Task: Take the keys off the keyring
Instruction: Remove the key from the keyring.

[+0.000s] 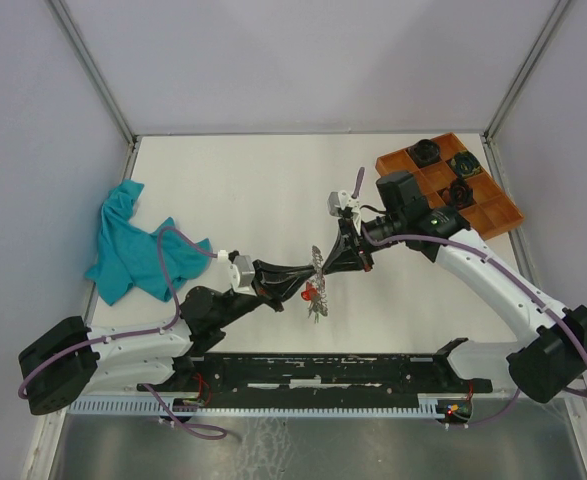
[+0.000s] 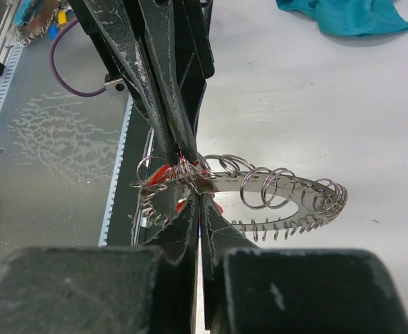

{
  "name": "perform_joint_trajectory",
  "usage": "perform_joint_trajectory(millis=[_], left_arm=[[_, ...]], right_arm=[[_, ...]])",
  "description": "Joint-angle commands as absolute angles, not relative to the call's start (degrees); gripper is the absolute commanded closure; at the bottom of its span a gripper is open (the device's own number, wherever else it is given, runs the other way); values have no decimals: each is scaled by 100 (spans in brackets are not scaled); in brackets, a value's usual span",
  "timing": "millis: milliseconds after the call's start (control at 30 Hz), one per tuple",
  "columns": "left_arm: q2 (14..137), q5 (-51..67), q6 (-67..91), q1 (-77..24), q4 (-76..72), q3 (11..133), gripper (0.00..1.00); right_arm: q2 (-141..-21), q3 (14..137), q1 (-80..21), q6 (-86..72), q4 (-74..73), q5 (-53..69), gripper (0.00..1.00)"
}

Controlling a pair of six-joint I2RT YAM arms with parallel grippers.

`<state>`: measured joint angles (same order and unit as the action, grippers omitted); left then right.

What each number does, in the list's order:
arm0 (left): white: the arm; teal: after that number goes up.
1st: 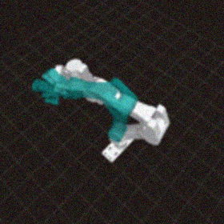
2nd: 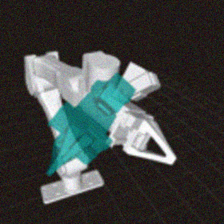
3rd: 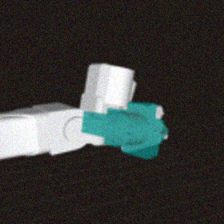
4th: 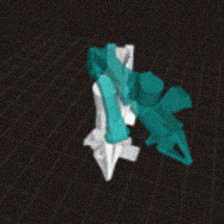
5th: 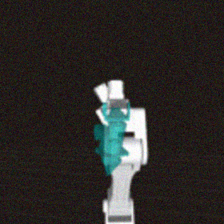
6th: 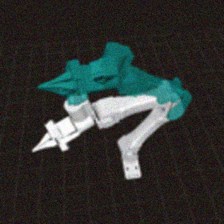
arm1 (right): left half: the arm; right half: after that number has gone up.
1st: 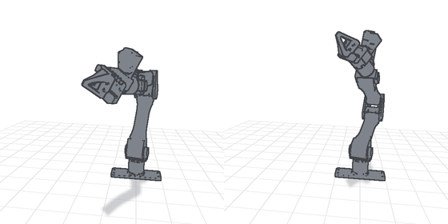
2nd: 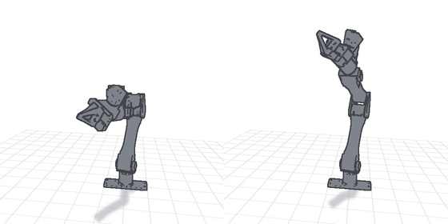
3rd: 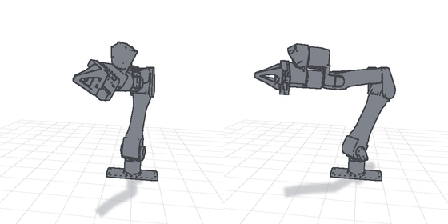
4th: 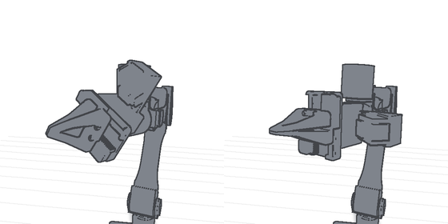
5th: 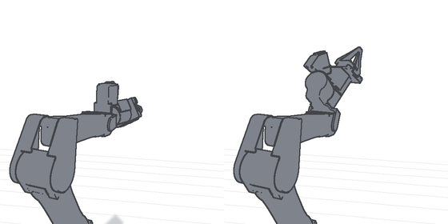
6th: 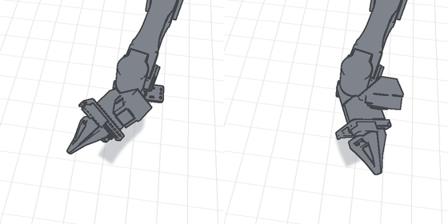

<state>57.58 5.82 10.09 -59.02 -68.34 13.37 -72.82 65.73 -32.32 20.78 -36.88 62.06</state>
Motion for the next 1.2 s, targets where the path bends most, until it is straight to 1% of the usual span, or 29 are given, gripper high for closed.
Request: perform_joint_trajectory(millis=[0, 100, 133, 200, 367, 700, 900, 933, 1167], left_arm=[[5642, 422, 1160, -5923, -7690, 1566, 97], [5651, 439, 1175, -5921, -7691, 1548, 97], [5652, 444, 1184, -5918, -7692, 1542, 97], [5646, 460, 1207, -5915, -7696, 1535, 97], [5696, 507, 1271, -5916, -7722, 1553, 97], [5810, 742, 1401, -5922, -7787, 1606, 97], [5788, 856, 1439, -5919, -7734, 1617, 97], [5792, 878, 1449, -5916, -7722, 1625, 97], [5883, 943, 1477, -5920, -7729, 1670, 97]], right_arm=[[-7315, 6603, -3282, 1945, -3511, 6349, 86], [-7236, 6609, -3270, 1877, -3456, 6519, 72], [-7203, 6605, -3274, 1838, -3402, 6567, 69], [-7122, 6558, -3263, 1725, -3261, 6693, 68], [-7001, 6444, -3260, 1548, -2953, 6842, 70], [-6956, 6393, -3253, 1615, -2881, 6783, 73], [-6941, 6425, -3242, 1735, -2973, 6895, 87], [-6935, 6418, -3243, 1746, -2985, 6899, 87], [-6946, 6409, -3244, 1784, -2997, 6989, 87]])
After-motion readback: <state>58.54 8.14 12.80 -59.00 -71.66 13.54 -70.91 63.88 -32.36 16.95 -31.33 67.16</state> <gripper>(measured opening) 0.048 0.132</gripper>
